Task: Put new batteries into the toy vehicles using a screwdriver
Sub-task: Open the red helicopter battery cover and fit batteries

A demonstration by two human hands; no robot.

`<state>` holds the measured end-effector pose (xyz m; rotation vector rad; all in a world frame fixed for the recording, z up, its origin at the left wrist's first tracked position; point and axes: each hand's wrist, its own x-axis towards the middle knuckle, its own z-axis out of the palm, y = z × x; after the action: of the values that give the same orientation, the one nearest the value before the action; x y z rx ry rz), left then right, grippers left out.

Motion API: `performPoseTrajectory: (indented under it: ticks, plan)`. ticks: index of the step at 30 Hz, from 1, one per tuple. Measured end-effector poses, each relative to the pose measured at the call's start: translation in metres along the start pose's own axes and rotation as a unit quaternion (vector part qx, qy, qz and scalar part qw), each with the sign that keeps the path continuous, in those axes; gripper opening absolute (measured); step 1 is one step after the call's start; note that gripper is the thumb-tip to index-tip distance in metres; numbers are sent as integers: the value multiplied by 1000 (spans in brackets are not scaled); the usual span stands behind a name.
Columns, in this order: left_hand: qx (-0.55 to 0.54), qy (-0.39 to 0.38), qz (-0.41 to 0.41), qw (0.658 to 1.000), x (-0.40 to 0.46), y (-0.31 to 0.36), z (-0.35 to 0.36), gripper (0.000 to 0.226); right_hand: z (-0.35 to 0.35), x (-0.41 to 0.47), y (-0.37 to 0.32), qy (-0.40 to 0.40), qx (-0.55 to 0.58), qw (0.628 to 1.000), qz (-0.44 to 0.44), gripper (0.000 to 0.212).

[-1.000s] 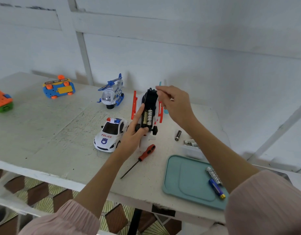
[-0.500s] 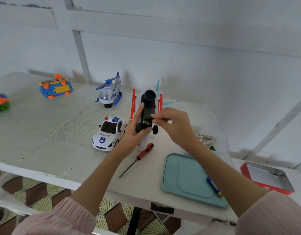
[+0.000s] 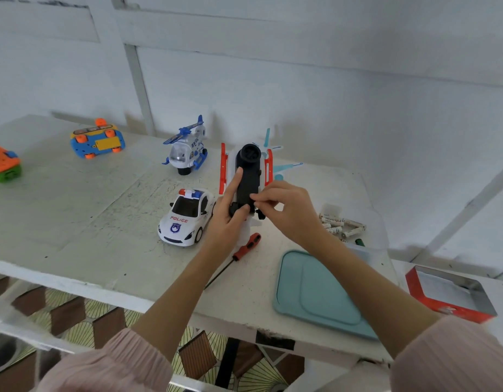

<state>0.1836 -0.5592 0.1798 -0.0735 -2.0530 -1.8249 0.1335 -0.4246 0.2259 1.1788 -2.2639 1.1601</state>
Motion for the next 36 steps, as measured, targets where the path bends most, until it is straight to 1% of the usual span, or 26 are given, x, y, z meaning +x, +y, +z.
performPoseTrajectory:
  ticks: [6, 9, 13, 16, 19, 22, 25, 28, 30, 31, 33, 36]
  plan:
    - [3, -5, 11, 1000, 0, 0, 1, 66, 0, -3, -4, -25, 21, 999, 16, 15]
    - [-4, 0, 25, 1000, -2, 0, 1, 70, 1, -4, -8, -25, 22, 999, 11, 19]
    - [-11, 3, 31, 999, -4, 0, 0, 65, 3, -4, -9, -27, 15, 1000, 2, 20]
    - [-24, 27, 30, 999, -5, -2, 0, 64, 5, -2, -10, -26, 13, 1000, 3, 21]
    - [-5, 46, 22, 999, -4, -7, 3, 65, 7, -3, -11, -33, 6, 999, 10, 17]
    - [25, 53, 12, 998, -4, -9, 4, 66, 6, -2, -11, -45, -25, 999, 16, 14]
    - [22, 53, 10, 998, -3, -7, 3, 65, 6, 0, -14, -61, -36, 997, 21, 14]
    - [3, 41, 10, 999, -3, -8, -1, 63, 1, 6, -16, -96, -45, 994, 40, 17]
    - [-5, 35, 3, 999, -2, -9, -3, 63, -5, 8, -16, -124, -36, 990, 57, 25]
    - [-7, 35, 1, 999, -2, -9, -4, 63, -8, 7, -15, -124, -18, 990, 64, 30]
    - [-7, 34, 7, 999, -2, -9, -3, 64, -14, 2, -12, -92, 25, 992, 87, 35]
    - [1, 38, 8, 999, 0, -6, -3, 69, -16, -12, -5, 1, 56, 986, 155, 26]
